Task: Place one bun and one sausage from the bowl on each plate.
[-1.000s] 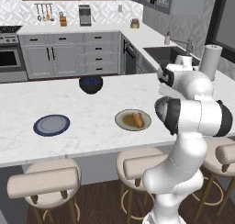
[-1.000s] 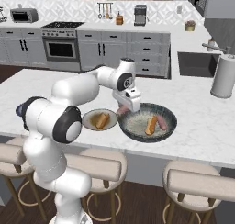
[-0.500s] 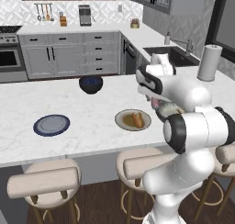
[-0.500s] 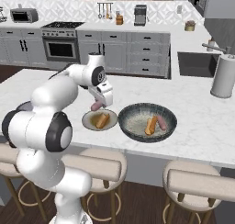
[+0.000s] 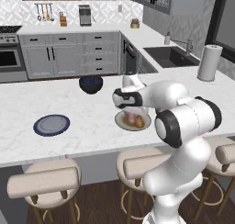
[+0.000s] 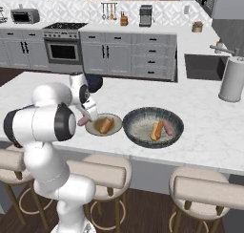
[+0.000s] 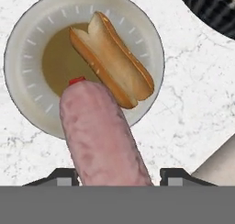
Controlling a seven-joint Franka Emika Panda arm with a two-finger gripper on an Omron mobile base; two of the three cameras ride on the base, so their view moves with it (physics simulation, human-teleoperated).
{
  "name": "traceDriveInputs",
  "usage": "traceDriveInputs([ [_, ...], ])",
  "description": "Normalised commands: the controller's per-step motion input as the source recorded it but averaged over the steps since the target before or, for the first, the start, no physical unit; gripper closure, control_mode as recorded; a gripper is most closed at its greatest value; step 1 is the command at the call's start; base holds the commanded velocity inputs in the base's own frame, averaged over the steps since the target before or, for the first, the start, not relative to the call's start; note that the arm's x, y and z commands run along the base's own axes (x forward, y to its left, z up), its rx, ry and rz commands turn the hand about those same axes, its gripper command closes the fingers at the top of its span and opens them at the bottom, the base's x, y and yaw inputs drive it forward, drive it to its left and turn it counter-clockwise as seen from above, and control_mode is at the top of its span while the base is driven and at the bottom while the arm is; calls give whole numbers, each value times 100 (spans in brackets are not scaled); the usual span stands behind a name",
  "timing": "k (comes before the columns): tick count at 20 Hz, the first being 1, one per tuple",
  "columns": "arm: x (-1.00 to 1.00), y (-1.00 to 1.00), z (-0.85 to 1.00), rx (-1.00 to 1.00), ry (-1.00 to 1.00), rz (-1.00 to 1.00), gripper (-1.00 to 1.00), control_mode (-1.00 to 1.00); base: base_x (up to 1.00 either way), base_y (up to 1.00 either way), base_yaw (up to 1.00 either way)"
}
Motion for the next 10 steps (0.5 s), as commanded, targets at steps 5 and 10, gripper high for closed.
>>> traceDriveInputs([
  [5,50,-1,-29,-6,-1,0,100,-100,0,0,0],
  [10,51,-2,-32,-5,-2,1,100,-100,0,0,0],
])
